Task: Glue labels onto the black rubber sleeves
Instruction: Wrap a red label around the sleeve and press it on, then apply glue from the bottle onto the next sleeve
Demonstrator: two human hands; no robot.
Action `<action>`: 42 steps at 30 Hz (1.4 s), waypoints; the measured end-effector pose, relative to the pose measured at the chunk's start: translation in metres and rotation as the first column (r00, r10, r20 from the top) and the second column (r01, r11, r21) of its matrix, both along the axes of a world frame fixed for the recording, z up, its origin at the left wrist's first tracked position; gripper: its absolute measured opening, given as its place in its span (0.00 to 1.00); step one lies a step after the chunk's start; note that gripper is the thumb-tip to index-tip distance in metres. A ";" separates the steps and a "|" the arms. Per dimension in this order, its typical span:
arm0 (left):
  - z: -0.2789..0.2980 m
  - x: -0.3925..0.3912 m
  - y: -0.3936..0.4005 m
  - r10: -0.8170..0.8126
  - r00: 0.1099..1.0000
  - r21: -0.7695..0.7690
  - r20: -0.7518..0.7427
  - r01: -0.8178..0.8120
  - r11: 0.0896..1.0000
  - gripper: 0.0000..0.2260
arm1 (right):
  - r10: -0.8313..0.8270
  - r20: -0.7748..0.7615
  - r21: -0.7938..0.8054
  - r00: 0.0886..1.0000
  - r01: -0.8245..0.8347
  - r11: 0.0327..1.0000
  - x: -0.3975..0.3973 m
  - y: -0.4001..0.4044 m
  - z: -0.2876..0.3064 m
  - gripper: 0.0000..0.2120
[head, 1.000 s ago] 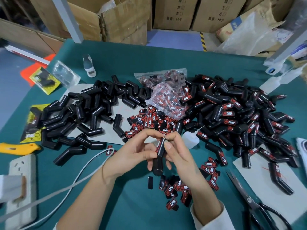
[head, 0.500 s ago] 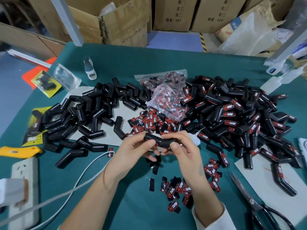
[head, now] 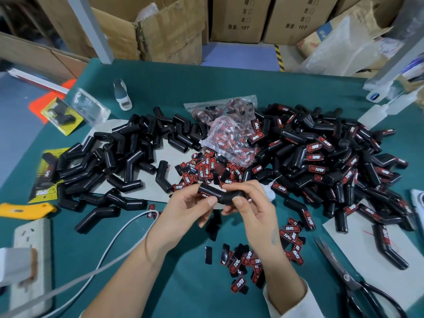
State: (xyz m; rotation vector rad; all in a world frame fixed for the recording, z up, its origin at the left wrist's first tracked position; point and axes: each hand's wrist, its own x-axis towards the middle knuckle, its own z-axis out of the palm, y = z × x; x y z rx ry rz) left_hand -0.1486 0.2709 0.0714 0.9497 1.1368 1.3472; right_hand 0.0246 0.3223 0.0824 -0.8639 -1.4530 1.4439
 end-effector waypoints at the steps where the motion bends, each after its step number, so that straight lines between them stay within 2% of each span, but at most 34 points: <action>1: 0.000 0.000 0.000 0.000 1.000 -0.006 0.002 0.000 1.000 0.08 | -0.006 0.006 0.002 1.000 0.006 1.000 0.000 0.000 -0.001 0.16; 9: -0.003 0.000 0.000 0.018 1.000 -0.049 -0.010 -0.018 0.999 0.09 | -0.027 0.012 -0.006 1.000 0.027 1.000 -0.001 0.002 -0.001 0.19; 13: -0.004 0.003 0.000 0.022 1.000 -0.051 0.012 -0.021 0.998 0.08 | -0.051 0.073 0.062 0.996 0.047 0.997 0.001 0.000 -0.005 0.18; 15: -0.004 0.004 0.002 0.043 0.999 -0.073 0.022 -0.041 0.996 0.07 | -0.123 0.169 0.196 0.978 0.089 0.977 0.004 -0.002 -0.006 0.17; 16: -0.004 0.004 0.002 0.065 0.997 -0.092 0.042 -0.061 0.994 0.06 | -0.209 0.209 0.328 0.955 0.133 0.935 0.006 -0.002 -0.005 0.17; 18: -0.003 0.002 0.003 0.116 0.987 -0.134 0.109 -0.101 0.986 0.06 | -0.380 0.157 0.574 0.912 0.228 0.786 0.017 -0.001 -0.007 0.14; 19: -0.002 0.000 0.004 0.138 0.979 -0.152 0.148 -0.115 0.982 0.05 | -0.455 0.104 0.608 0.884 0.306 0.733 0.023 0.002 -0.007 0.11; 20: -0.001 -0.001 0.004 0.156 0.971 -0.164 0.182 -0.127 0.978 0.05 | -0.512 0.089 0.563 0.854 0.381 0.733 0.030 0.005 -0.004 0.08; 21: -0.001 -0.003 0.005 0.173 0.964 -0.171 0.201 -0.140 0.975 0.06 | -0.532 0.130 0.457 0.837 0.426 0.781 0.036 0.010 -0.002 0.10; 23: -0.001 -0.004 0.006 0.195 0.957 -0.183 0.214 -0.156 0.971 0.06 | -0.451 0.324 0.221 0.832 0.397 0.891 0.049 0.018 -0.003 0.22; 24: -0.002 -0.004 0.006 0.198 0.956 -0.188 0.215 -0.159 0.969 0.06 | -0.376 0.433 0.154 0.819 0.343 0.926 0.054 0.021 -0.007 0.26; 27: -0.005 -0.002 0.006 0.173 0.963 -0.186 0.209 -0.135 0.973 0.05 | -0.232 0.629 0.133 0.742 0.191 0.973 0.057 0.027 -0.020 0.24; 29: -0.005 -0.003 0.005 0.143 0.968 -0.176 0.204 -0.107 0.978 0.05 | -0.228 0.690 0.124 0.687 0.199 0.972 0.055 0.029 -0.022 0.19; 30: -0.005 -0.003 0.004 0.129 0.971 -0.170 0.202 -0.095 0.981 0.05 | -0.231 0.687 0.111 0.689 0.215 0.970 0.055 0.029 -0.022 0.17; 31: -0.005 -0.002 0.004 0.124 0.972 -0.164 0.200 -0.092 0.982 0.06 | -0.226 0.649 0.086 0.726 0.225 0.971 0.055 0.028 -0.019 0.17; 32: -0.004 -0.001 0.004 0.129 0.972 -0.162 0.195 -0.097 0.982 0.06 | -0.215 0.554 0.040 0.804 0.232 0.972 0.056 0.027 -0.016 0.16; 34: -0.004 0.001 0.004 0.152 0.973 -0.167 0.174 -0.123 0.978 0.07 | -0.151 0.202 -0.135 0.968 0.180 0.974 0.054 0.021 -0.007 0.14; 35: -0.004 0.002 0.004 0.168 0.972 -0.171 0.163 -0.140 0.975 0.07 | -0.120 0.040 -0.203 0.992 0.126 0.971 0.052 0.018 -0.002 0.17; 37: -0.004 0.004 0.005 0.208 0.967 -0.175 0.150 -0.182 0.968 0.08 | -0.092 -0.142 -0.260 0.986 0.053 0.964 0.050 0.013 0.005 0.19; 42: -0.006 0.004 0.005 0.273 0.953 -0.148 0.129 -0.253 0.956 0.07 | -0.233 -0.245 -0.272 0.941 0.164 0.948 0.048 0.007 0.011 0.12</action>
